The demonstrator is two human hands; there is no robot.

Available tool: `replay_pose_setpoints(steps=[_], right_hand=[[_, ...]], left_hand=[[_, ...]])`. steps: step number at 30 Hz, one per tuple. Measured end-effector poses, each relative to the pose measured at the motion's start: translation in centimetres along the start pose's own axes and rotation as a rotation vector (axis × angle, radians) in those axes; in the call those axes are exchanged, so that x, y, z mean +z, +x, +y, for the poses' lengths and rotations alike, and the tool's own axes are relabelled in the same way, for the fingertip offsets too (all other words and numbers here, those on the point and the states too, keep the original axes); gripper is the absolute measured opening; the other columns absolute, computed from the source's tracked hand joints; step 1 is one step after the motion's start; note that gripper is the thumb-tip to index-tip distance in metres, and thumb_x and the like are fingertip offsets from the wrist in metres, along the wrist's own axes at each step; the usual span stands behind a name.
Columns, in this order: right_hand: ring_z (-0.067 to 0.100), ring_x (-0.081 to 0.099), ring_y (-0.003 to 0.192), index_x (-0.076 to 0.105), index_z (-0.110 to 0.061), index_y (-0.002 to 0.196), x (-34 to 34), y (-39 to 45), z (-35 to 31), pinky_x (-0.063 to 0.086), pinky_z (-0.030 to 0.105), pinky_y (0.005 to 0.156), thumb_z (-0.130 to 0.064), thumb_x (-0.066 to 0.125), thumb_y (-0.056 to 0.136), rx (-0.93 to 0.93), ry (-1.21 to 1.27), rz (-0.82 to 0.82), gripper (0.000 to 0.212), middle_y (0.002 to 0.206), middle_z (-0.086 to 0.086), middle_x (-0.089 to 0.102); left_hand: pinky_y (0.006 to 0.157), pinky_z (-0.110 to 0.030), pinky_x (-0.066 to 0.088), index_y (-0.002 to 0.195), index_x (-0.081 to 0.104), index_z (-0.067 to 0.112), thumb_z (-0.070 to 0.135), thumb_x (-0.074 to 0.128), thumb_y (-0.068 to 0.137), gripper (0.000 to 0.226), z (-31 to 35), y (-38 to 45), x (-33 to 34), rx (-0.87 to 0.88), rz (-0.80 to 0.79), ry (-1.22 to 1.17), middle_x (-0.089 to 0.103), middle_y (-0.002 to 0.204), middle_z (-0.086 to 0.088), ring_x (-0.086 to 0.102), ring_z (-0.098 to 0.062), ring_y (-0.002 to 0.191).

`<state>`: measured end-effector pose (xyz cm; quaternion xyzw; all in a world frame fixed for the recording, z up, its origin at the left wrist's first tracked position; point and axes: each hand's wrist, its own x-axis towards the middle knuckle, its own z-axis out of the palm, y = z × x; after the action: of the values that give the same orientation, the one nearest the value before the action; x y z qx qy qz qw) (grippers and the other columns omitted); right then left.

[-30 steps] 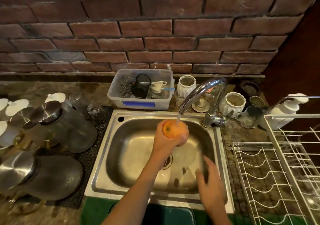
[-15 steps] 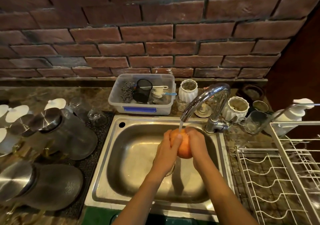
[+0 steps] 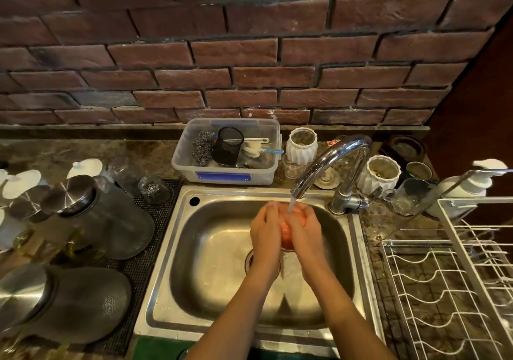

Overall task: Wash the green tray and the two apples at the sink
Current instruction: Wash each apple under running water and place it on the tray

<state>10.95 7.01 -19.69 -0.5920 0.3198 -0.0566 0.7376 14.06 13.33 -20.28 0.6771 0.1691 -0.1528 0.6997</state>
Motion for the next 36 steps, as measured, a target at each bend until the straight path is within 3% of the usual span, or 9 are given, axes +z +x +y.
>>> replay_pose_setpoints(steps=[5, 7, 10, 14, 20, 23, 26, 31, 36], right_hand=[[0.028, 0.06, 0.099, 0.059, -0.027, 0.109, -1.0, 1.6, -1.1, 0.059, 0.047, 0.075, -0.043, 0.044, 0.099, 0.352, 0.131, 0.11, 0.024, 0.113, 0.011, 0.062], [0.034, 0.061, 0.103, 0.057, -0.024, 0.118, -1.5, 1.9, -1.3, 0.061, 0.051, 0.071, -0.047, 0.04, 0.099, 0.437, 0.161, 0.061, 0.034, 0.117, 0.014, 0.061], [0.033, 0.063, 0.106, 0.055, -0.026, 0.126, -1.5, 1.8, -1.3, 0.061, 0.05, 0.072, -0.052, 0.046, 0.097, 0.405, 0.163, 0.008, 0.04, 0.119, 0.012, 0.062], [0.027, 0.066, 0.108, 0.056, -0.032, 0.127, -1.1, 1.0, -0.6, 0.06, 0.049, 0.084, -0.049, 0.049, 0.098, 0.224, 0.14, -0.08, 0.035, 0.122, 0.008, 0.064], [0.015, 0.069, 0.092, 0.059, -0.039, 0.111, -0.6, 0.8, 0.0, 0.055, 0.018, 0.059, -0.043, 0.052, 0.097, -0.009, 0.037, 0.019, 0.016, 0.114, 0.001, 0.065], [0.027, 0.065, 0.1, 0.06, -0.028, 0.115, -0.9, 1.8, -0.9, 0.059, 0.037, 0.065, -0.049, 0.047, 0.095, 0.225, 0.061, 0.07, 0.032, 0.115, 0.01, 0.064], [0.035, 0.065, 0.103, 0.056, -0.025, 0.115, -1.5, 2.3, -1.3, 0.059, 0.058, 0.077, -0.055, 0.04, 0.095, 0.405, 0.072, 0.034, 0.04, 0.115, 0.015, 0.064], [0.029, 0.065, 0.103, 0.055, -0.03, 0.123, -1.5, 1.9, -1.3, 0.061, 0.043, 0.073, -0.06, 0.043, 0.096, 0.295, -0.074, -0.059, 0.043, 0.117, 0.008, 0.062], [0.02, 0.066, 0.103, 0.054, -0.032, 0.126, -1.3, 1.1, 0.1, 0.062, 0.039, 0.081, -0.05, 0.047, 0.099, 0.102, -0.054, -0.119, 0.032, 0.12, 0.004, 0.061]], left_hand=[[0.079, -0.02, 0.052, 0.118, 0.055, 0.053, 0.061, 0.058, 0.086, 0.033, -0.1, -0.4, -1.0, 0.294, -0.246, 0.323, 0.051, 0.127, 0.015, 0.057, -0.009, 0.111], [0.083, -0.023, 0.052, 0.116, 0.056, 0.057, 0.057, 0.061, 0.083, 0.033, -0.2, -0.4, -0.8, 0.376, -0.224, 0.363, 0.049, 0.123, 0.018, 0.056, -0.005, 0.109], [0.08, -0.025, 0.053, 0.098, 0.057, 0.065, 0.051, 0.06, 0.09, 0.017, 0.2, -0.6, -0.1, 0.335, -0.102, 0.237, 0.051, 0.116, 0.024, 0.056, -0.004, 0.103], [0.08, -0.036, 0.057, 0.086, 0.065, 0.045, 0.041, 0.05, 0.097, 0.018, 0.7, -0.1, 1.2, 0.106, 0.089, 0.041, 0.063, 0.101, 0.007, 0.063, -0.017, 0.095], [0.07, -0.028, 0.054, 0.098, 0.062, 0.043, 0.046, 0.045, 0.1, 0.017, 0.7, -0.5, 0.9, 0.03, 0.001, 0.052, 0.062, 0.108, 0.002, 0.063, -0.015, 0.094], [0.078, -0.027, 0.057, 0.099, 0.058, 0.059, 0.066, 0.046, 0.088, 0.018, 0.5, -0.4, -0.1, 0.218, -0.184, 0.237, 0.061, 0.112, 0.015, 0.063, -0.011, 0.1], [0.084, -0.031, 0.059, 0.111, 0.061, 0.049, 0.075, 0.048, 0.08, 0.043, 0.3, -0.2, -0.6, 0.313, -0.248, 0.26, 0.064, 0.111, 0.018, 0.064, -0.01, 0.102], [0.068, -0.034, 0.058, 0.084, 0.065, 0.054, 0.043, 0.064, 0.089, 0.011, 1.1, -0.2, 0.4, -0.035, -0.036, -0.01, 0.063, 0.103, 0.008, 0.063, -0.019, 0.094], [0.058, -0.032, 0.055, 0.113, 0.062, 0.034, 0.046, 0.063, 0.088, 0.028, 0.8, -0.4, 0.4, -0.192, 0.056, -0.128, 0.058, 0.115, -0.003, 0.061, -0.024, 0.1]])
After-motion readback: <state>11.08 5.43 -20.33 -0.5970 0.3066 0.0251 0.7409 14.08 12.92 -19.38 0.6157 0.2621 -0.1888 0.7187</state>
